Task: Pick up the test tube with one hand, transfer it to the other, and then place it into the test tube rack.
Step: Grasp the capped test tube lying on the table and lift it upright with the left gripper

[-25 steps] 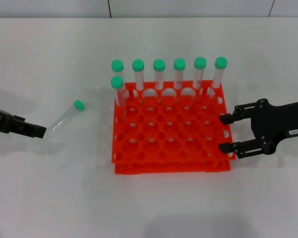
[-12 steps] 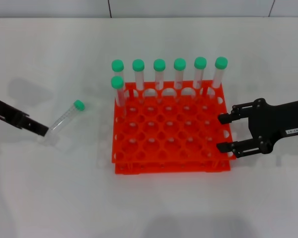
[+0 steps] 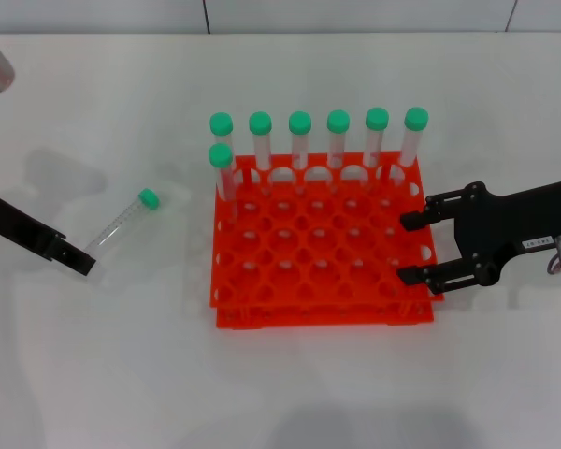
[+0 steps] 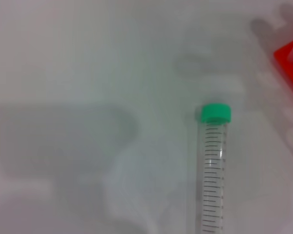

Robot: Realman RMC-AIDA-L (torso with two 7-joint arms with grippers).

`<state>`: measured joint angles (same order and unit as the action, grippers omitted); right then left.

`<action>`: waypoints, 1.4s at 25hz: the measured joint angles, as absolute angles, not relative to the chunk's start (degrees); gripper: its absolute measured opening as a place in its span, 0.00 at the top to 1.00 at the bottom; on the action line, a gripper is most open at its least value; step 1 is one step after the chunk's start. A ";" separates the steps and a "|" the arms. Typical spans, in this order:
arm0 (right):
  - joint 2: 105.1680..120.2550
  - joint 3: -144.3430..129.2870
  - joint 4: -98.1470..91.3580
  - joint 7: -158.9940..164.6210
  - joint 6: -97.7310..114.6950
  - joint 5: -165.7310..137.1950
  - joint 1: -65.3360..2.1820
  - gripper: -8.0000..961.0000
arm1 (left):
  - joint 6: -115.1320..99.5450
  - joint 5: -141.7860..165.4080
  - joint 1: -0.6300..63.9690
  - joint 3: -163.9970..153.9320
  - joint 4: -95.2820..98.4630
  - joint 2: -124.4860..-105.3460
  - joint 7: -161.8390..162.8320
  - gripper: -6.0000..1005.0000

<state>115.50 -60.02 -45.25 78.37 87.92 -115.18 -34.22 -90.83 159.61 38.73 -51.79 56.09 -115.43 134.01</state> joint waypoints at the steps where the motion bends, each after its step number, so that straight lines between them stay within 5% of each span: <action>1: 115.50 -60.08 -45.23 78.36 87.86 -115.13 -34.24 0.28 | -90.53 159.66 38.91 -51.80 55.69 -115.48 134.01 0.38; 20: 115.57 -61.08 -45.17 78.26 88.18 -113.78 -34.28 0.28 | -86.25 160.79 41.10 -51.88 50.95 -116.12 133.91 0.42; 26: 115.57 -61.08 -45.17 78.23 88.30 -113.58 -34.22 0.28 | -85.18 162.02 41.74 -51.96 49.94 -116.32 134.03 0.62; 35: 115.57 -61.52 -45.27 78.22 87.97 -112.89 -34.20 0.28 | -85.07 162.36 42.20 -51.94 49.39 -116.43 134.25 0.66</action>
<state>115.57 -61.52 -45.27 78.22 87.97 -112.89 -34.20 -85.07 162.36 42.20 -51.94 49.39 -116.43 134.25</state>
